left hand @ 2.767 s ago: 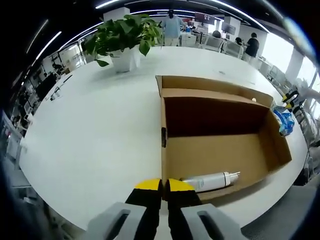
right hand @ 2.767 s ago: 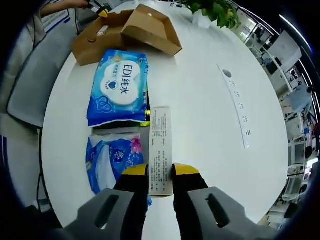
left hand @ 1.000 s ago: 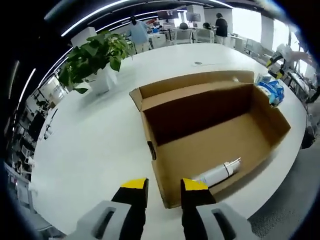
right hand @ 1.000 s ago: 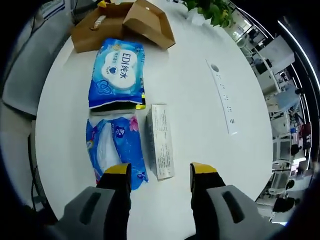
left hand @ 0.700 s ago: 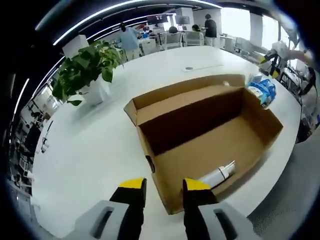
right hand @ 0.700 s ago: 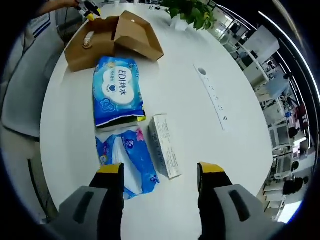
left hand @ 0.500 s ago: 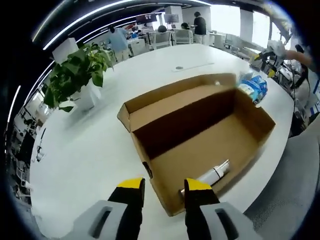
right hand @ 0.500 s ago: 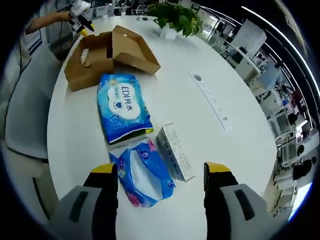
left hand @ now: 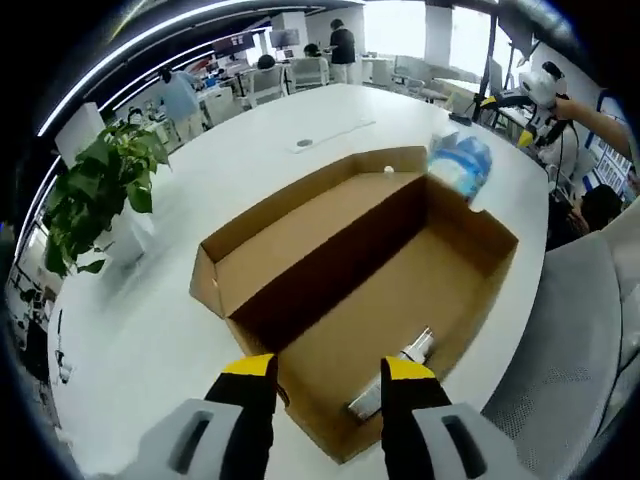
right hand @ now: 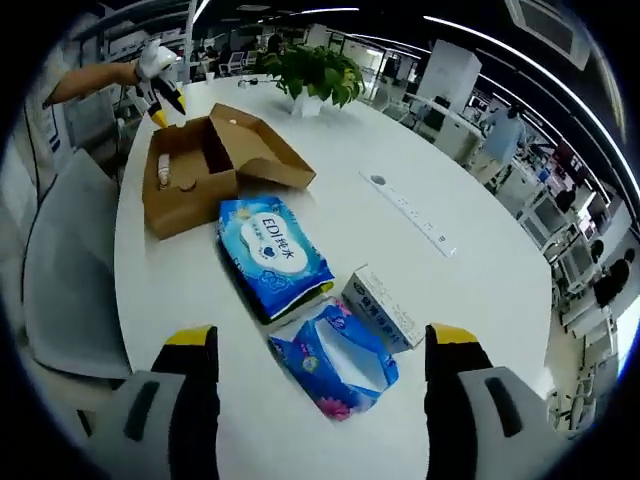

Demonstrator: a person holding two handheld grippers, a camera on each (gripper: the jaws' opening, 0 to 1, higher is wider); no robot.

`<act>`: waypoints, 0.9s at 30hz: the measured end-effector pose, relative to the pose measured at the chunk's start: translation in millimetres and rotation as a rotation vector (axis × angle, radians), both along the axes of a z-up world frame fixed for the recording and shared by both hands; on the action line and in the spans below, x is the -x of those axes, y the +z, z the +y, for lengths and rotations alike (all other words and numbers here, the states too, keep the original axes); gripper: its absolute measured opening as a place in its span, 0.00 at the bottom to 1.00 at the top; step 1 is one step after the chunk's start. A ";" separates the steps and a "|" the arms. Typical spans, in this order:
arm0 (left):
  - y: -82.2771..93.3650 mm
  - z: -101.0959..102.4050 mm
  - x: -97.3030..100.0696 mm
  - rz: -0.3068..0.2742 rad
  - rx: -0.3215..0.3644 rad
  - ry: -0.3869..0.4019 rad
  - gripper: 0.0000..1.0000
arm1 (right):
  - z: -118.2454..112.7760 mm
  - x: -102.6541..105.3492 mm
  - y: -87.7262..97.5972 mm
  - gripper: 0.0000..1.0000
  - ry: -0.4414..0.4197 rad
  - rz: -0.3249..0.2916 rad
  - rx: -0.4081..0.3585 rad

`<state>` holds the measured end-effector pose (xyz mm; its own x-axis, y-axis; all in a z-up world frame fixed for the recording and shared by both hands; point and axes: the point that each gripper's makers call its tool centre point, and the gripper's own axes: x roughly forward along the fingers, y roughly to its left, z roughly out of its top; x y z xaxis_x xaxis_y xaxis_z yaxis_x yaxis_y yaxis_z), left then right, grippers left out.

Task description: Operate the shoe box by opening the lid, removing the specified soft item, and placing it in the target area until the item is outside and the box remains undamaged.

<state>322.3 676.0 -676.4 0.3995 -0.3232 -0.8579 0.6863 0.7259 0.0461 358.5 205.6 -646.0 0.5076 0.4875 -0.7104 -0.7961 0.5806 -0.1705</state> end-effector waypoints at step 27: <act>-52.6 -24.8 17.6 0.236 -0.151 -0.577 0.54 | 26.3 94.5 5.7 0.96 -0.179 -0.015 -0.185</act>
<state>304.7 651.2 -729.0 -0.0073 -0.2983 -0.9544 0.9688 0.2344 -0.0807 264.0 231.9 -640.3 0.6071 0.5100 -0.6094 -0.6762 0.7344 -0.0589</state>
